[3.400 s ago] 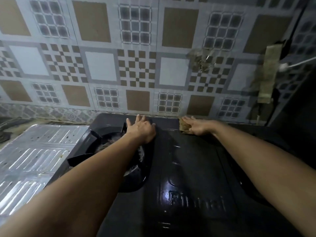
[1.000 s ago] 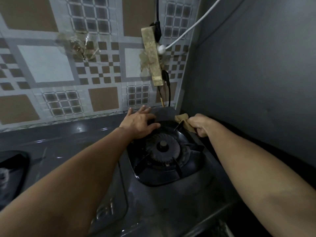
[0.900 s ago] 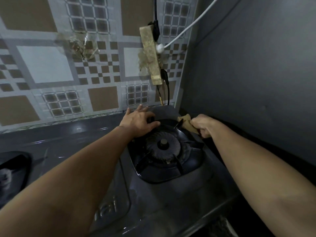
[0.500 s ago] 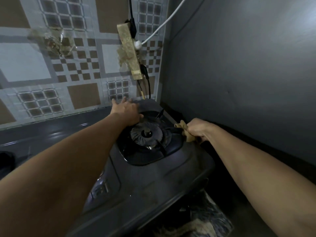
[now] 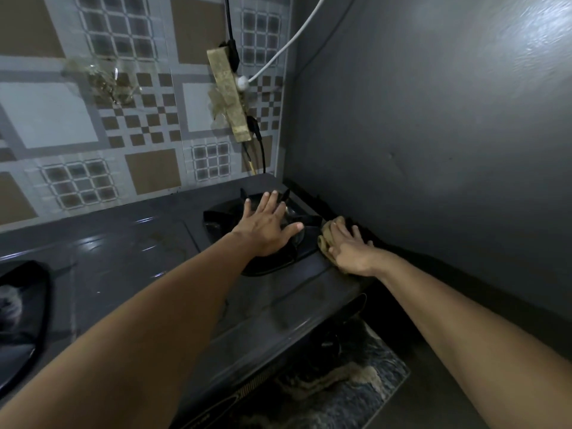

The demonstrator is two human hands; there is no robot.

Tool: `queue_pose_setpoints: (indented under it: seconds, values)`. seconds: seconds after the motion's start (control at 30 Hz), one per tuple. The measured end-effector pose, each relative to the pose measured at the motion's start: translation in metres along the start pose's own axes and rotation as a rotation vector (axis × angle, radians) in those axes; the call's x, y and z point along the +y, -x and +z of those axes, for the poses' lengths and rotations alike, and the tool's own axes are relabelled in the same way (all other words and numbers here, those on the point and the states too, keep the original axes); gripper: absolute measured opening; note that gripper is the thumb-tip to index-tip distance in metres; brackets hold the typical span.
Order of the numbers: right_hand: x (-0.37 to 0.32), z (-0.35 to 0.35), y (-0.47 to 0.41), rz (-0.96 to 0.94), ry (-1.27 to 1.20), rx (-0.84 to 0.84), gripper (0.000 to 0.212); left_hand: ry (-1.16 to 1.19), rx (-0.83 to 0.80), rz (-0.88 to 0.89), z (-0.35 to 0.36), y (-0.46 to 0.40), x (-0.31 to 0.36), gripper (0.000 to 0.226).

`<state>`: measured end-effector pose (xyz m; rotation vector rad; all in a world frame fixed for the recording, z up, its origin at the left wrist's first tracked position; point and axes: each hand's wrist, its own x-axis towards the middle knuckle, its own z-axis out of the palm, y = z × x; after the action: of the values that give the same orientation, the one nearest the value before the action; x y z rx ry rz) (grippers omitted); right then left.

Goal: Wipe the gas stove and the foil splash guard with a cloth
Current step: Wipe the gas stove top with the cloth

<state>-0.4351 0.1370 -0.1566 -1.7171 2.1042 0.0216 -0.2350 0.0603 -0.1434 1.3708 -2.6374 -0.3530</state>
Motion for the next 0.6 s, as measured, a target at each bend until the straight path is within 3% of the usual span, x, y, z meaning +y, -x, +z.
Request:
queue_pose_setpoints:
  seconds: [0.13,0.23,0.6]
  values:
    - [0.001,0.005,0.018,-0.103,0.158,0.072,0.064,0.149,0.051,0.080,-0.010,0.001,-0.003,0.052]
    - [-0.006,-0.008,0.010,-0.106,0.214,0.048,0.068,0.035,0.010,0.047,-0.009,0.003,-0.016,0.049]
    - [-0.018,0.022,0.057,-0.128,0.121,0.082,0.072,0.063,0.142,-0.126,-0.002,-0.001,-0.023,0.048]
